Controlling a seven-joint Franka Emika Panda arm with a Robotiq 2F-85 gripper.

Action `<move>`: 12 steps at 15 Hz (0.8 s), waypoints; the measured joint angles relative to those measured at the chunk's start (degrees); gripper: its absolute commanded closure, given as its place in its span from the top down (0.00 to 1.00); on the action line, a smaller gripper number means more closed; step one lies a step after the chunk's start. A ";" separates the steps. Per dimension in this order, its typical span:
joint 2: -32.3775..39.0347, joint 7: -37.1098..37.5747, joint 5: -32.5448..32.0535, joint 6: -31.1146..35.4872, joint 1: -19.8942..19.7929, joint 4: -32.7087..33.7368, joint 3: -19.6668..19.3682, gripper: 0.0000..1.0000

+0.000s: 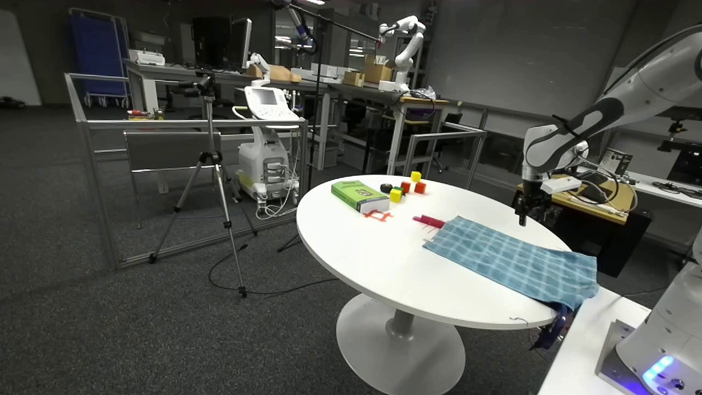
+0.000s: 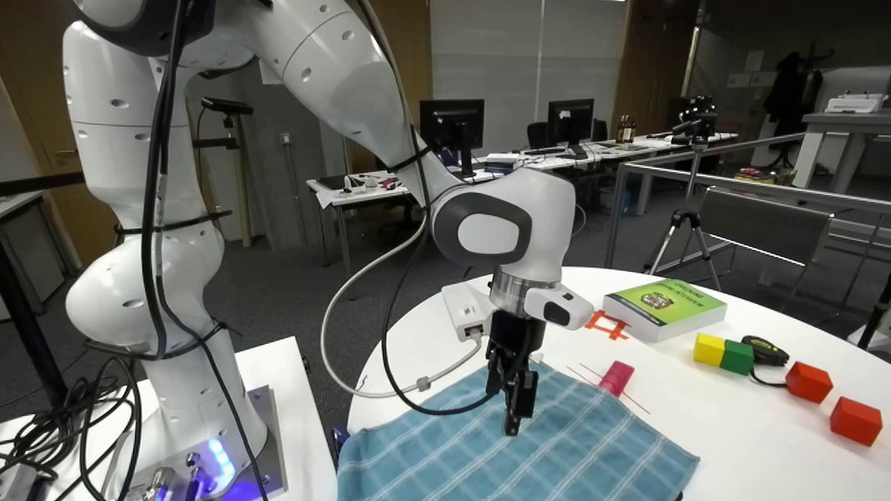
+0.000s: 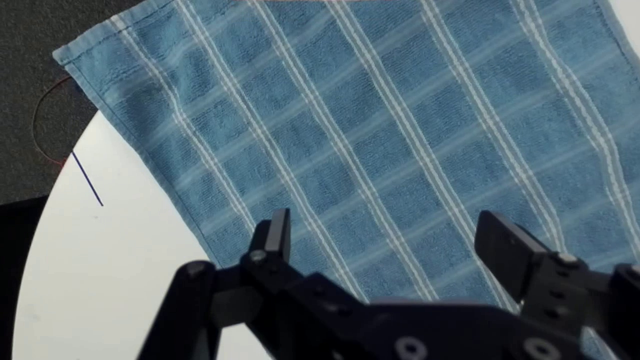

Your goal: Fold the towel

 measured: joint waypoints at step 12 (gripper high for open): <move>2.37 5.38 0.45 26.65 0.84 -11.33 0.22 1.00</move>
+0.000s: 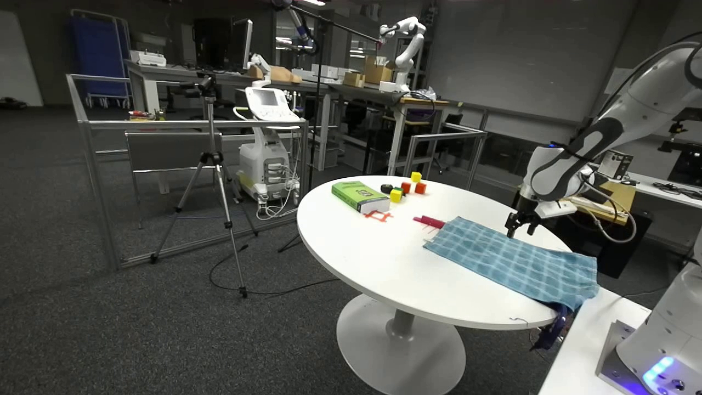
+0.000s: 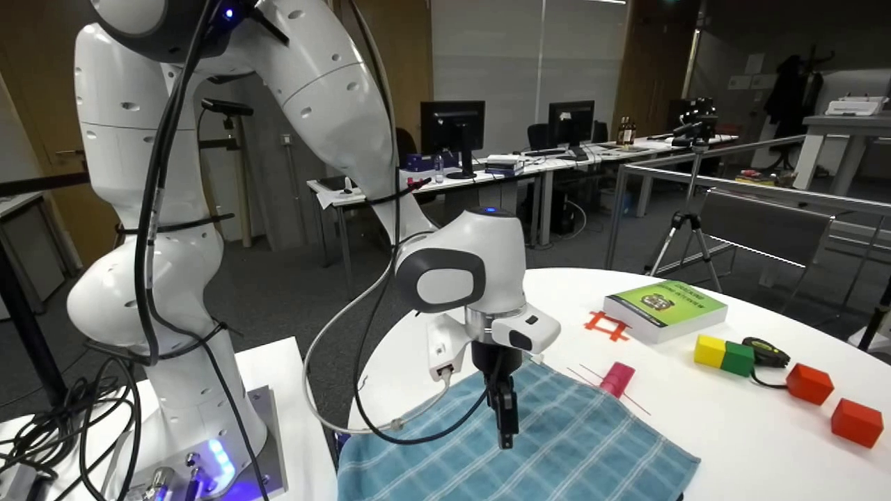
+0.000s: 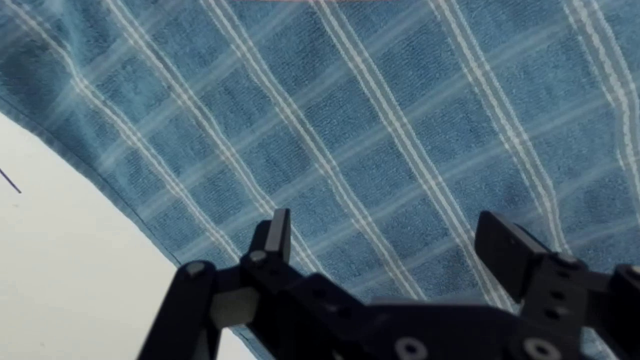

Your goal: Fold the towel

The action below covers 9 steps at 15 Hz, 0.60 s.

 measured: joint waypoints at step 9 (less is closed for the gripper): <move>6.41 1.84 8.29 9.10 2.38 -0.88 0.15 1.00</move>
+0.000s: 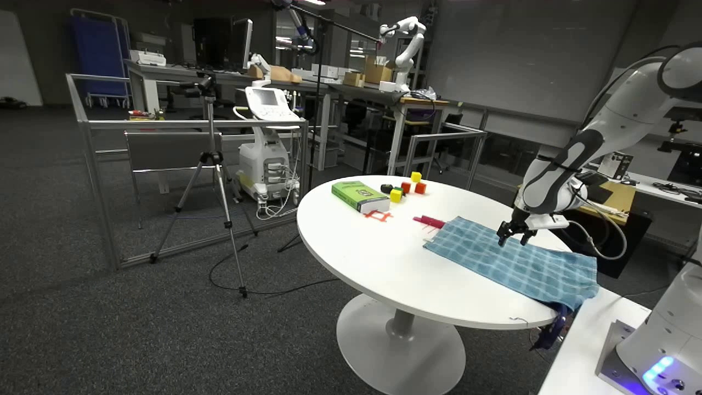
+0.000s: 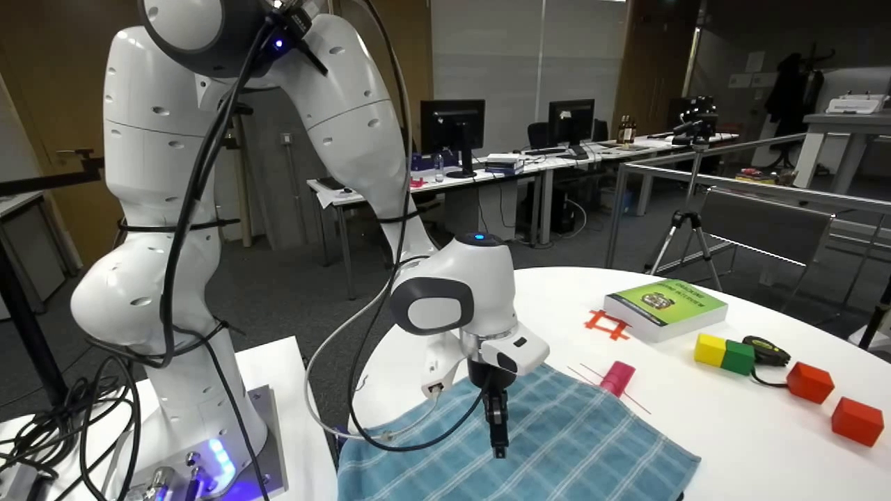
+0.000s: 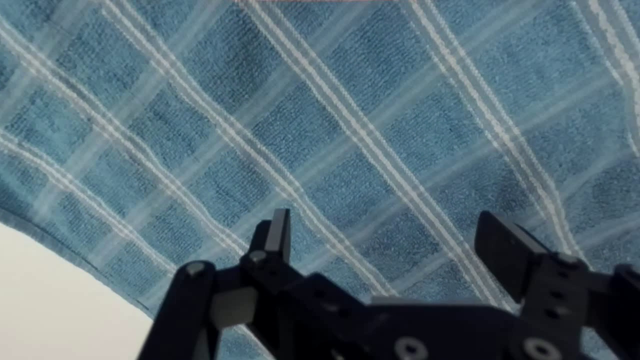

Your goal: Fold the towel

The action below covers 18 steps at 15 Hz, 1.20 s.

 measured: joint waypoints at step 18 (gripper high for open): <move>11.33 2.11 4.47 -4.88 0.72 8.04 0.33 0.61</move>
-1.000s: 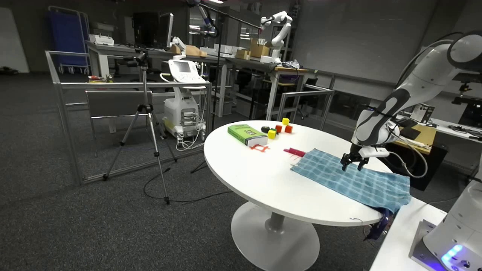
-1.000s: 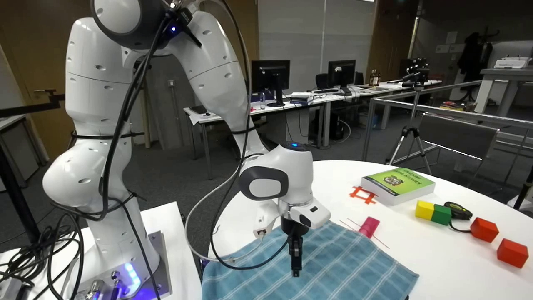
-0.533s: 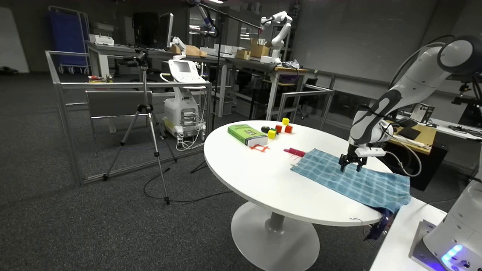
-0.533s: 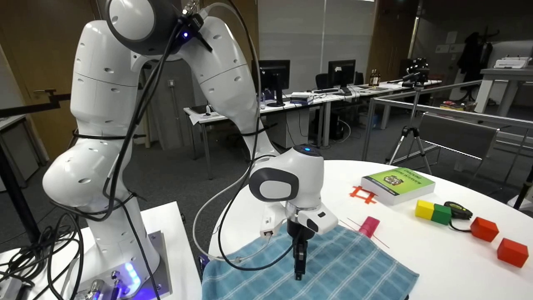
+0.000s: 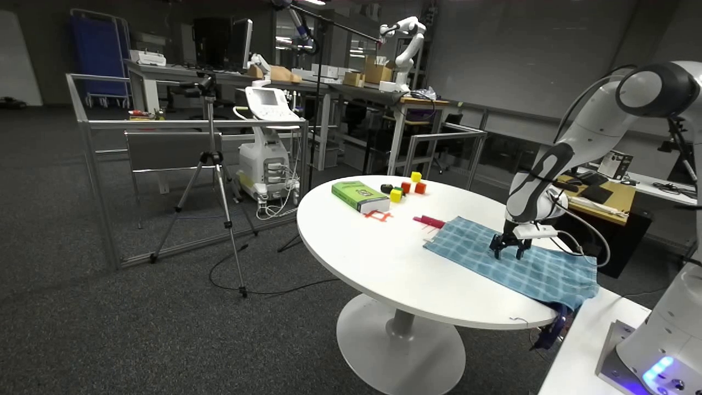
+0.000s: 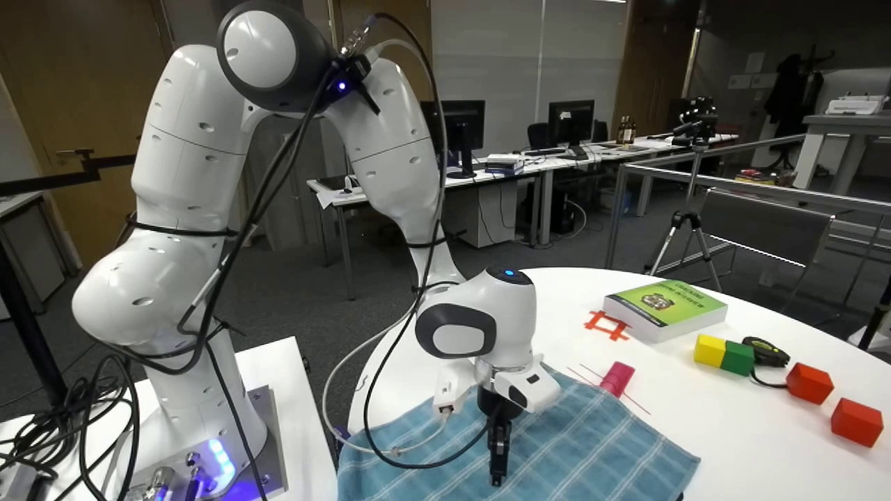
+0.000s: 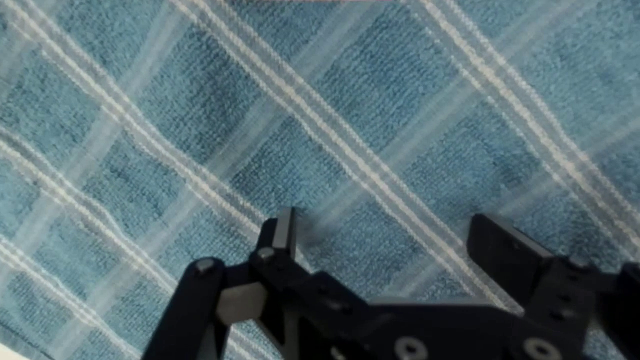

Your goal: Fold the towel

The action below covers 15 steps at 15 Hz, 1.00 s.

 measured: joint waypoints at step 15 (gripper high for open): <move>-0.47 1.42 -1.54 0.00 3.49 0.72 -3.79 0.03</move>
